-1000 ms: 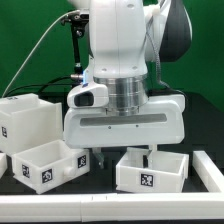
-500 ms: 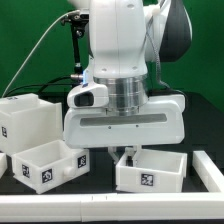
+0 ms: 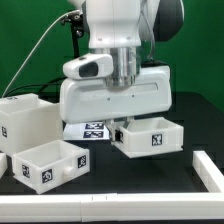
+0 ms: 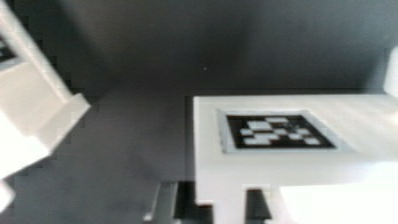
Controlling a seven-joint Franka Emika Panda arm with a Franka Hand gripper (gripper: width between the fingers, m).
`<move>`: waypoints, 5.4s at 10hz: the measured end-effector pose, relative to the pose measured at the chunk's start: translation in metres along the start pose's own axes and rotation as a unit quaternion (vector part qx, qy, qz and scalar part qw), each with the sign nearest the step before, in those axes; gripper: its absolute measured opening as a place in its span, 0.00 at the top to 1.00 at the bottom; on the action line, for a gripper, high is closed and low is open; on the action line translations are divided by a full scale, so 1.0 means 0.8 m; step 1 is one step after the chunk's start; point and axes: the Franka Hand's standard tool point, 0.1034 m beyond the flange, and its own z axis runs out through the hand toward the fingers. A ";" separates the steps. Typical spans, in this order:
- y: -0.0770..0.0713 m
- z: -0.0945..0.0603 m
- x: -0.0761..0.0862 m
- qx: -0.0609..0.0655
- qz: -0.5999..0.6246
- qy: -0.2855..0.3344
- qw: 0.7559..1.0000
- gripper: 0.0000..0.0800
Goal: Assemble drawer
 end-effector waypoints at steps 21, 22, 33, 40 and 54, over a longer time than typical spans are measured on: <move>0.042 0.044 -0.134 -0.019 -0.246 -0.003 0.969 0.95; 0.043 0.044 -0.134 -0.019 -0.246 -0.003 0.969 0.68; 0.048 -0.075 -0.106 -0.027 -0.193 0.007 0.981 0.19; 0.102 -0.131 -0.169 -0.087 -0.180 -0.039 0.979 0.19; 0.093 -0.070 -0.214 -0.026 -0.147 -0.204 0.968 0.19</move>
Offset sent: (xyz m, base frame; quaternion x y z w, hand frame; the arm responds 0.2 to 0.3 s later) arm 0.0000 0.0000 0.0000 0.0000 0.0000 0.0000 1.0000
